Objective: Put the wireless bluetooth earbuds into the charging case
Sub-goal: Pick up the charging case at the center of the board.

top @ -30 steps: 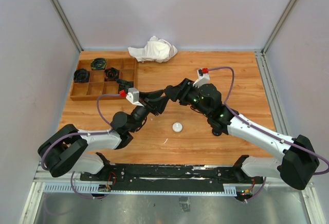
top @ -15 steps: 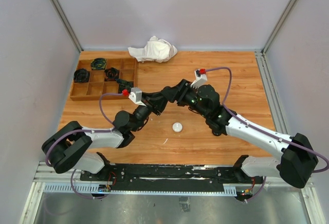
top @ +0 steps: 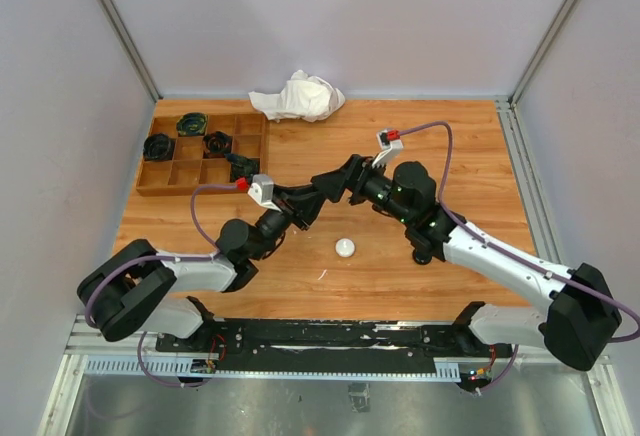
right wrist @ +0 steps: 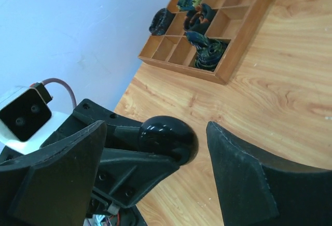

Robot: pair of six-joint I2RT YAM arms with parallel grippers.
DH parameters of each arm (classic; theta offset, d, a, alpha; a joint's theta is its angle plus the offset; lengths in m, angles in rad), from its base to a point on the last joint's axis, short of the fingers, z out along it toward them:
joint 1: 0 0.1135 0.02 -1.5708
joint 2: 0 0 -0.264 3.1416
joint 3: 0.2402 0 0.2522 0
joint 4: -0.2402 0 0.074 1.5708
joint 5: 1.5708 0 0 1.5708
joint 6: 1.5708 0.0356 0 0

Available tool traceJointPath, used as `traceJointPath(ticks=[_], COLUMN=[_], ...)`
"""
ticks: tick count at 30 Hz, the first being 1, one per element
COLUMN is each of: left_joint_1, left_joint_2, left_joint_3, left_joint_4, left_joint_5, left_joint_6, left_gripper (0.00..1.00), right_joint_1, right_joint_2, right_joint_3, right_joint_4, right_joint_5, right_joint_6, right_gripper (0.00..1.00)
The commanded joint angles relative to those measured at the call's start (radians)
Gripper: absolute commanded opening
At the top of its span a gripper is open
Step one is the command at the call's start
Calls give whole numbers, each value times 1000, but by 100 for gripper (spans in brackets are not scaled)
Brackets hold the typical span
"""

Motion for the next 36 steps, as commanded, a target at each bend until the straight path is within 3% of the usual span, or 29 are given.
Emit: traceJointPath(ticks=[1, 8, 18, 36], left_joint_1=[50, 150, 189, 189], left_joint_2=[-53, -103, -143, -109], left_joint_3=[-17, -38, -42, -32], left_joint_4=[-7, -5, 21, 143], left_joint_5=[125, 394, 569, 670], left_joint_6=[-52, -149, -245, -318], left_gripper=[8, 8, 8, 8], right_joint_1=[-100, -270, -298, -237], right_joint_2=[-26, -24, -27, -14], right_joint_3=[-6, -14, -18, 19], right_joint_4=[81, 151, 178, 173], right_joint_5=[-245, -653, -942, -1061], right_joint_6=[-134, -267, -476, -541], right_gripper=[80, 81, 74, 44])
